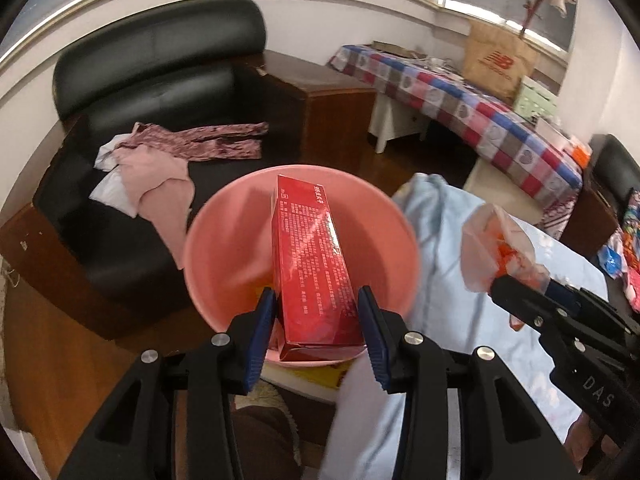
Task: Collect trash
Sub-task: 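Carry the red box with the left tool while the right tool carries the wrapper to the bucket, then open the left tool over the bucket while the right tool releases the wrapper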
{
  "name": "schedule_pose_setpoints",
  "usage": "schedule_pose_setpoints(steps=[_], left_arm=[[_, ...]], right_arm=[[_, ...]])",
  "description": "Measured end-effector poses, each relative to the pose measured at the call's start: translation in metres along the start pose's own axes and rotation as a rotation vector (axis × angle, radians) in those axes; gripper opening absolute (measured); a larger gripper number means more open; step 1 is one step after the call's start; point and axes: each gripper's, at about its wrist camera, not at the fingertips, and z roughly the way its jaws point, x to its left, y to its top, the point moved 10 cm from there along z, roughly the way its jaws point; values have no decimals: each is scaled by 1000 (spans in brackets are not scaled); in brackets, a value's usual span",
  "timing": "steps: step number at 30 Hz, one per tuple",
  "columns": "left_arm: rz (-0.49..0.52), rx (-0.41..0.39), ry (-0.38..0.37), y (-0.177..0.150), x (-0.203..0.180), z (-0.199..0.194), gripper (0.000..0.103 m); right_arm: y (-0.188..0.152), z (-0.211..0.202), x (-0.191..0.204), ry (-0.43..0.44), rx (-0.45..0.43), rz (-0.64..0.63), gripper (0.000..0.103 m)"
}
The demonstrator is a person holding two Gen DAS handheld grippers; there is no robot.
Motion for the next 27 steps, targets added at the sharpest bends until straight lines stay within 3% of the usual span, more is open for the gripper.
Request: schedule_pose_setpoints(steps=[13, 27], left_arm=[[-47, 61, 54, 0, 44, 38, 42], [-69, 107, 53, -4, 49, 60, 42]], right_arm=[[6, 71, 37, 16, 96, -55, 34], [-3, 108, 41, -10, 167, -72, 34]])
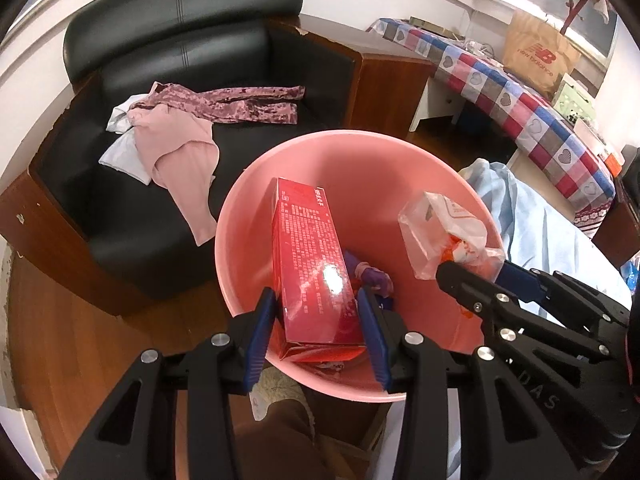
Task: Collect trash
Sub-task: 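Open the left tool over the bucket while the right tool releases the wrapper, then move both tools back from the bucket to the table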
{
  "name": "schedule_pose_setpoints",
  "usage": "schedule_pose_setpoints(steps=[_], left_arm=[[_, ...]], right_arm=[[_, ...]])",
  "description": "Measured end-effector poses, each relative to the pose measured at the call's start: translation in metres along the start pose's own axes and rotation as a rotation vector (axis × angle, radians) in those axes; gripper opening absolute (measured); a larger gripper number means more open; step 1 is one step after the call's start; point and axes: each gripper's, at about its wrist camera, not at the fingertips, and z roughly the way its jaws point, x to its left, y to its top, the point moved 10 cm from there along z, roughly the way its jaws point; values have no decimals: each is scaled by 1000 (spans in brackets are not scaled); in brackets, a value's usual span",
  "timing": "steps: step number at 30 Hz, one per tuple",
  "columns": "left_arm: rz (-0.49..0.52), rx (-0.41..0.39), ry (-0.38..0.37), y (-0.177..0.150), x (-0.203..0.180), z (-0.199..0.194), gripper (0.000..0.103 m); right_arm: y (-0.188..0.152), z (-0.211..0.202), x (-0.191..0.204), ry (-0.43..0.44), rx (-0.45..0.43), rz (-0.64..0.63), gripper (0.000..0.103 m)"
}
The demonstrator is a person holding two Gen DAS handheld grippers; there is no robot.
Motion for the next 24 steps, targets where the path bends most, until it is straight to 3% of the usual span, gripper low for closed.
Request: schedule_pose_setpoints(steps=[12, 24], left_arm=[[-28, 5, -10, -4, 5, 1, 42], [-46, -25, -7, -3, 10, -16, 44]], right_arm=[[-1, 1, 1, -5, 3, 17, 40], [-1, -29, -2, -14, -48, 21, 40]])
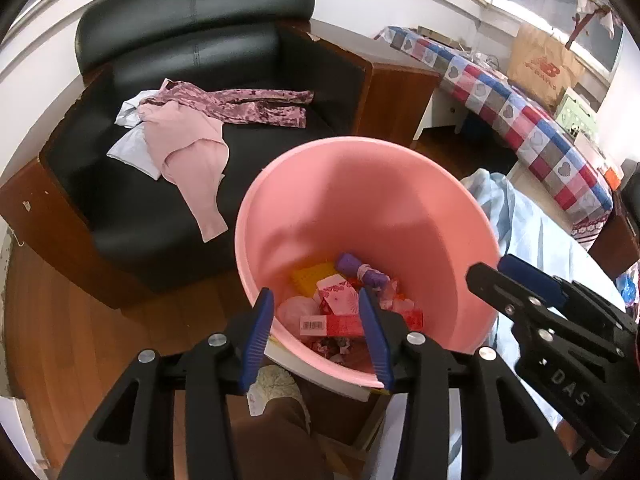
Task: Collect trash
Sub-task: 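Move both tools back from the bucket to the table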
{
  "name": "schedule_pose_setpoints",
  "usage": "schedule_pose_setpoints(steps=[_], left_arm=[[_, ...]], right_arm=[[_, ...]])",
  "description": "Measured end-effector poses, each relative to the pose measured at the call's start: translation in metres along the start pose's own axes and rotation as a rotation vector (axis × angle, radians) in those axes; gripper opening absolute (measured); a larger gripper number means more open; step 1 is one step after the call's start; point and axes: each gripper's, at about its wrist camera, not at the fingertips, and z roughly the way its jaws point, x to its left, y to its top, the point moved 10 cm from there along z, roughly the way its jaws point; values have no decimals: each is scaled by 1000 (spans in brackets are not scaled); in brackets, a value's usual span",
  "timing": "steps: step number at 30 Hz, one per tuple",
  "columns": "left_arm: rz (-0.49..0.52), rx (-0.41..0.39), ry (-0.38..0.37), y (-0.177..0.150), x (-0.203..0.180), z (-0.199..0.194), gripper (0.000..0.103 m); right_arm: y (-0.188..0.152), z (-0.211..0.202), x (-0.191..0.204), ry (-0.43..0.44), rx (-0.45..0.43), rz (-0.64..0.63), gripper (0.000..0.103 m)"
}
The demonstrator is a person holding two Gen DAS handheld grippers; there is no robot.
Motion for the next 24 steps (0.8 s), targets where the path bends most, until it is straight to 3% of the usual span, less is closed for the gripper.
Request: schedule_pose_setpoints(steps=[10, 17, 19, 24], left_arm=[[-11, -49, -55, 1, -8, -36, 44], [27, -78, -104, -4, -30, -62, 43], [50, -86, -124, -7, -43, -67, 40], [128, -73, -183, -25, -84, -72, 21]], right_arm=[[-9, -51, -15, -12, -70, 29, 40], [-34, -89, -43, -45, -109, 78, 40], [-46, -97, -52, -58, -112, 98, 40], [-81, -116, -84, -96, -102, 162, 40]])
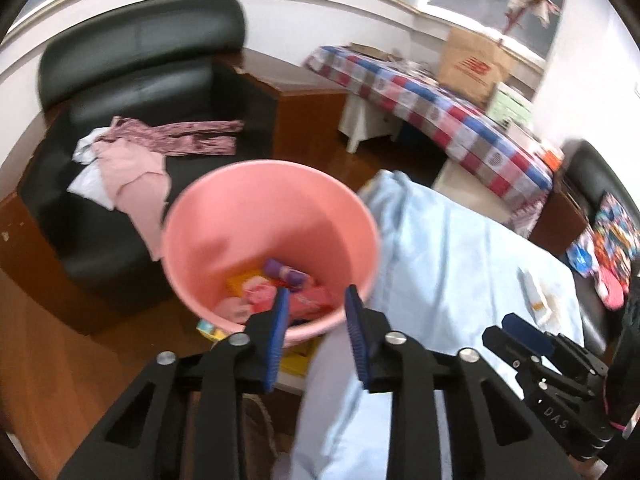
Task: Collect trash
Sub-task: 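Move both tools back from the bucket to the table, then grasp the white foam strip with the left tool while the right tool grasps the bubble wrap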
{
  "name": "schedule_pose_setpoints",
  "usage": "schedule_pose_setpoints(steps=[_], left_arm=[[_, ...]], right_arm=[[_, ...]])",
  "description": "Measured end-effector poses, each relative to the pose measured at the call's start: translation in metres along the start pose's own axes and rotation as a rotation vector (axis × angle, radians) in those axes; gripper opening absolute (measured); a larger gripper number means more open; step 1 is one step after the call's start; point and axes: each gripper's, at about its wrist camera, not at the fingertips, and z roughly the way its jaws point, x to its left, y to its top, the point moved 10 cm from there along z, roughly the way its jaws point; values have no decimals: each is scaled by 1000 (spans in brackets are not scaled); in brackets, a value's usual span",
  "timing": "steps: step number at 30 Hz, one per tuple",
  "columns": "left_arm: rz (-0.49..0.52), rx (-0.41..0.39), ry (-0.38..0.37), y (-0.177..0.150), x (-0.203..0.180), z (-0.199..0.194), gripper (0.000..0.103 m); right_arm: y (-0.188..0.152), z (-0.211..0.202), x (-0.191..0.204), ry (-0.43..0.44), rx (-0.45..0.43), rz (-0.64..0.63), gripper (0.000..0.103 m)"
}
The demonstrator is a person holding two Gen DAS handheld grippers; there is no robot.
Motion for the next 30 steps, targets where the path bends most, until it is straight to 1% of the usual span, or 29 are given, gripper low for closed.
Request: schedule_pose_setpoints(steps=[1, 3, 6, 12, 14, 18, 21, 25, 30], left_arm=[[12, 5, -12, -3, -9, 2, 19], [32, 16, -32, -8, -24, 6, 10], [64, 42, -62, -18, -48, 13, 5], [147, 81, -109, -35, -98, 26, 3], [174, 97, -123, -38, -116, 31, 3], [209, 128, -145, -43, -146, 41, 3], [219, 156, -155, -46, -163, 48, 3], [234, 186, -163, -48, -180, 56, 5], [251, 207, -184, -47, -202, 62, 6]], right_arm=[[-7, -4, -10, -12, 5, 16, 40], [-20, -13, -31, -39, 6, 42, 40], [-31, -25, -58, -78, 0, 82, 40], [-46, -47, -108, -136, -21, 162, 40], [-50, -54, -125, -169, -31, 177, 40], [-51, -67, -153, -219, -53, 202, 40], [-49, -78, -183, -257, -65, 243, 40], [-43, -81, -214, -280, -63, 293, 40], [-36, -65, -236, -277, -32, 330, 40]])
